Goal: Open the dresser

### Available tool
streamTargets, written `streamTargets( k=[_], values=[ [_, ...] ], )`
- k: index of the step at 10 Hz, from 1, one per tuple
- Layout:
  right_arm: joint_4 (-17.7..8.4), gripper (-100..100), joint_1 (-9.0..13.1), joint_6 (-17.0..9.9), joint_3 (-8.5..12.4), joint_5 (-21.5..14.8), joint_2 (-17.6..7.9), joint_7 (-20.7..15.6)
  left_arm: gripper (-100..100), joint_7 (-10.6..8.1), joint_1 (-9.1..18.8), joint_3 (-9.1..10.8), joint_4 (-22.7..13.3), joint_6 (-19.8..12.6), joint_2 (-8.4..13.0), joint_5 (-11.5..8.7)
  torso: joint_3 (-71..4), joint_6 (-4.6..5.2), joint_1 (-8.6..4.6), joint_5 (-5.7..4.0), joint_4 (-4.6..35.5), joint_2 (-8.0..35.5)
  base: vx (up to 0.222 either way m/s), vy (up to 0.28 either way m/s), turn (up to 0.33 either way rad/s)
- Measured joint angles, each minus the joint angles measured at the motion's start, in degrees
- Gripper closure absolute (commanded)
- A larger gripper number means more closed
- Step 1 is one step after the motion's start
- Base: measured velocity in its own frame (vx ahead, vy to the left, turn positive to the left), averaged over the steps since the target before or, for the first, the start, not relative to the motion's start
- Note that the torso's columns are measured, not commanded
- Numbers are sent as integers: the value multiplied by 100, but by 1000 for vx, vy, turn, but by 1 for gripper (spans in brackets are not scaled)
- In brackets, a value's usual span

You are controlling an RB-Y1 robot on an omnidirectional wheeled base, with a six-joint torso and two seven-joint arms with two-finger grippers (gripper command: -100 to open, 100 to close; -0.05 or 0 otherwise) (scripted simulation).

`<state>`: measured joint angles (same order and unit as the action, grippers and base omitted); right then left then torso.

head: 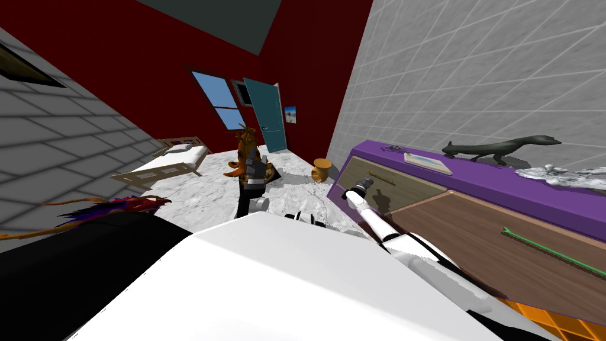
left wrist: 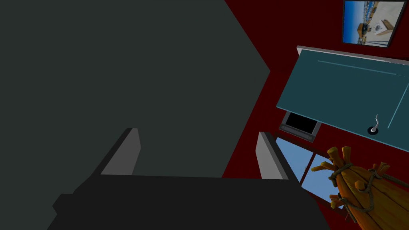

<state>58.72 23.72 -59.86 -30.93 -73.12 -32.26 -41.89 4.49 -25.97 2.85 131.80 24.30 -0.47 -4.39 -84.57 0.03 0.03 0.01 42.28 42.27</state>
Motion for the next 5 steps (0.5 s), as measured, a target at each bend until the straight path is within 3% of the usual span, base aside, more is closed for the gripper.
streamTargets(
  k=[1,5],
  values=[
    [-10,-100,1,-12,-6,9,-3,16,0,0,-1,0,0,0,0,0,-8,-1,-11,-3,-3,-13,-15,-28,35],
    [8,-100,144,417,-140,28,-180,50,0,0,-1,2,0,0,2,0,0,-3,-11,-4,0,0,-16,-89,52]
  ],
)
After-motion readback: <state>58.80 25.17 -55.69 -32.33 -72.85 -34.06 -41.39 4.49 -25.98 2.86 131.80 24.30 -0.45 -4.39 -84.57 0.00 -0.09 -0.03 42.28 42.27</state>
